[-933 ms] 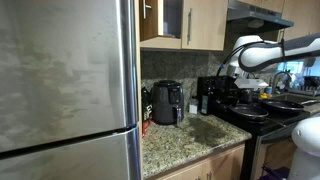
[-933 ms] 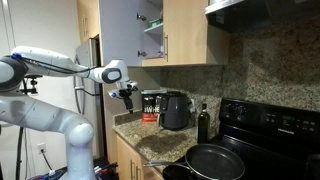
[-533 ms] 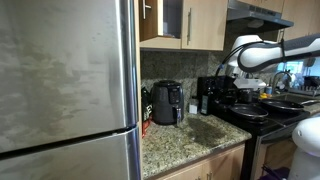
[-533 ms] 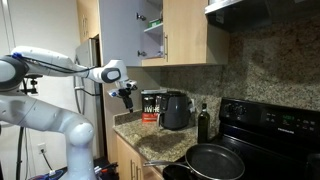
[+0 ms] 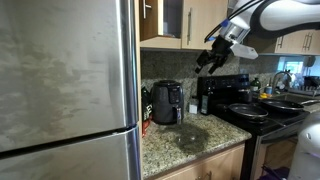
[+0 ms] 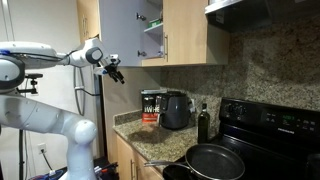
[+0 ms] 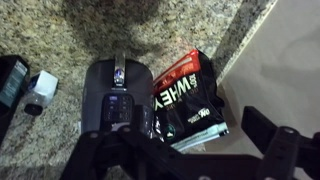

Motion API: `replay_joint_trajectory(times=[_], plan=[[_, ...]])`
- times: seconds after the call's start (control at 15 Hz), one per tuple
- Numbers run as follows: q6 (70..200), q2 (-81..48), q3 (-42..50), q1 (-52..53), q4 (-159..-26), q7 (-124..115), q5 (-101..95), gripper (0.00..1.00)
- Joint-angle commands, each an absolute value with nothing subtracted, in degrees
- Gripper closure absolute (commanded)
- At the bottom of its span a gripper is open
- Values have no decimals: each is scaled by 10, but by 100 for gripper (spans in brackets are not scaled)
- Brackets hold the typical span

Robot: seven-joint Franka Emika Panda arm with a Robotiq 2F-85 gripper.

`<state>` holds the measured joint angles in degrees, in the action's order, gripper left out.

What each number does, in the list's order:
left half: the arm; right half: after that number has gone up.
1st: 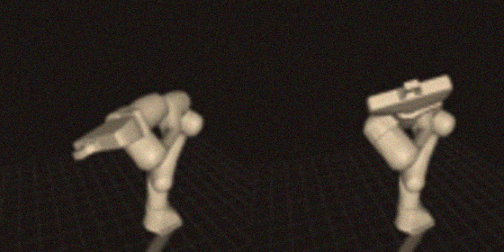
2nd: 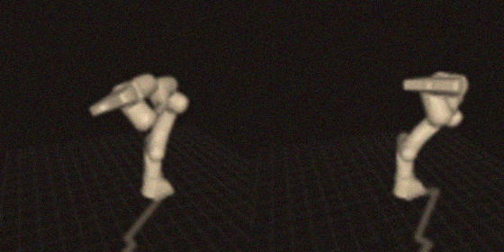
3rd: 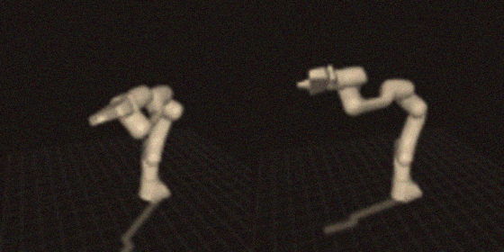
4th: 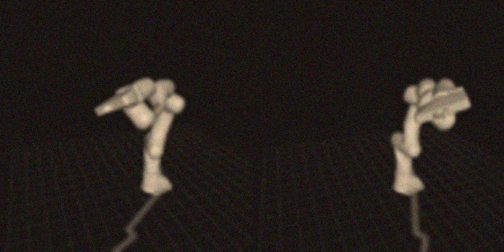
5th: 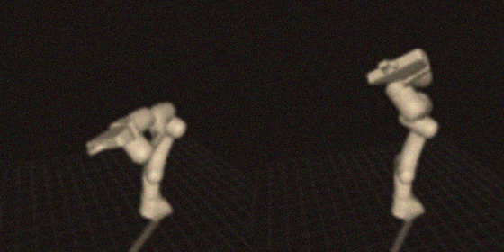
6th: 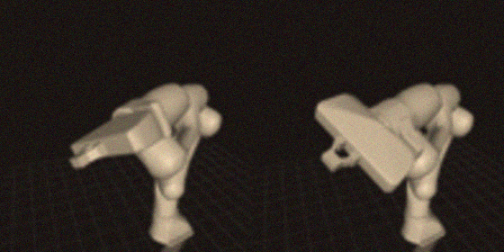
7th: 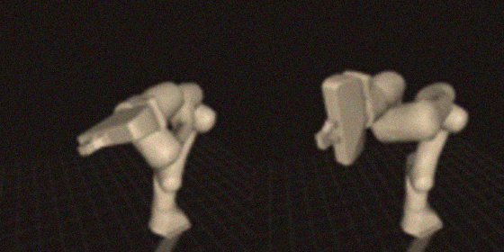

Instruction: Close the top left cupboard door

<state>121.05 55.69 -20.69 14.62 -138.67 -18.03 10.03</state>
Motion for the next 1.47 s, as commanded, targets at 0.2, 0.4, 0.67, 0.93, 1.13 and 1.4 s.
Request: replay_joint_trajectory(times=[0.2, 0.4, 0.67, 0.93, 1.13, 1.4], plan=[[1235, 541, -219, 169, -1370, -151, 131, 0], [1249, 532, -213, 205, -1314, -117, 151, 0], [1242, 551, -200, 254, -1242, -94, 187, 0], [1244, 565, -208, 245, -1245, -108, 185, 0], [1303, 556, -200, 268, -1259, -70, 203, 0], [1389, 548, -197, 293, -1275, -37, 233, 0]])
